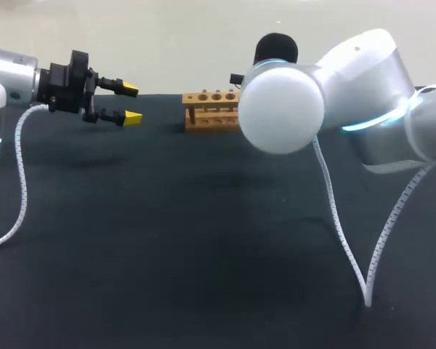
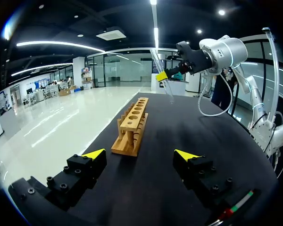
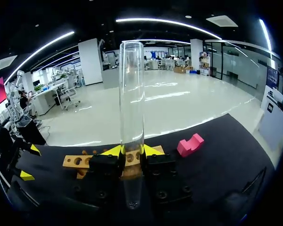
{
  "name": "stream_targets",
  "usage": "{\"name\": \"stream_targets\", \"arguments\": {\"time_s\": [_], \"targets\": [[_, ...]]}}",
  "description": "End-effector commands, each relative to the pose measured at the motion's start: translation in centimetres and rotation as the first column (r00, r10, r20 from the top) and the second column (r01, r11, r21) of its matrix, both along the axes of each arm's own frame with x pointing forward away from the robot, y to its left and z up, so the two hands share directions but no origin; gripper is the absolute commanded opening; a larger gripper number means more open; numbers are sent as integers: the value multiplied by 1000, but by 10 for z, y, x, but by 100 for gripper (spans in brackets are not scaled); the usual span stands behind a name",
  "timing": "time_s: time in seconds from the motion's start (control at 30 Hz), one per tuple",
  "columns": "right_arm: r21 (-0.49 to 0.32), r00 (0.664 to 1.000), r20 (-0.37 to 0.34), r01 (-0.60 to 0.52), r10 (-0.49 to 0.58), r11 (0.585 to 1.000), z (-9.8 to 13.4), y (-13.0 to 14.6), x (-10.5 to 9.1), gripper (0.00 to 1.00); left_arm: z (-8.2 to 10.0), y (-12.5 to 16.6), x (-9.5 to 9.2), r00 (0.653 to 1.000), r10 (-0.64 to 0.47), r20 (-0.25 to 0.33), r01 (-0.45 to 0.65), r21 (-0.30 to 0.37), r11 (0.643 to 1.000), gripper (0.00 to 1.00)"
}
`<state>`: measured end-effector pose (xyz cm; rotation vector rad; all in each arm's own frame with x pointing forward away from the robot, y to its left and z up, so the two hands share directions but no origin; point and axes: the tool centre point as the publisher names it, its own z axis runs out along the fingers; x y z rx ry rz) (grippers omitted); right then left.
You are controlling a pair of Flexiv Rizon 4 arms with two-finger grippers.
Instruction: Grasp the test tube, adjust it, and insert it.
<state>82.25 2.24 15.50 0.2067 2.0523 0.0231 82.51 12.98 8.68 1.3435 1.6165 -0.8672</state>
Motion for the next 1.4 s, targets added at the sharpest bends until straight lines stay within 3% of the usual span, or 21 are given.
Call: {"name": "stream_targets", "arguments": {"time_s": [0.03,0.33,0.67,0.9,1.4], "targets": [[-24,998,64,7,-5,1000,1,2,5,0,-1,0,-1,1000,2,5,-2,-2,1000,100],[-44,982,183,45,-36,998,17,4,19,0,-1,0,-1,1000,2,5,-2,-2,1000,100],[-112,939,342,88,-45,990,27,9,32,0,-1,0,-1,1000,2,5,-2,-2,1000,100],[-110,921,390,76,-27,991,29,12,41,0,-1,0,-1,1000,2,5,-2,-2,1000,100],[-122,912,409,55,-1,991,24,9,58,0,-1,0,-1,1000,2,5,-2,-2,1000,100]]}}
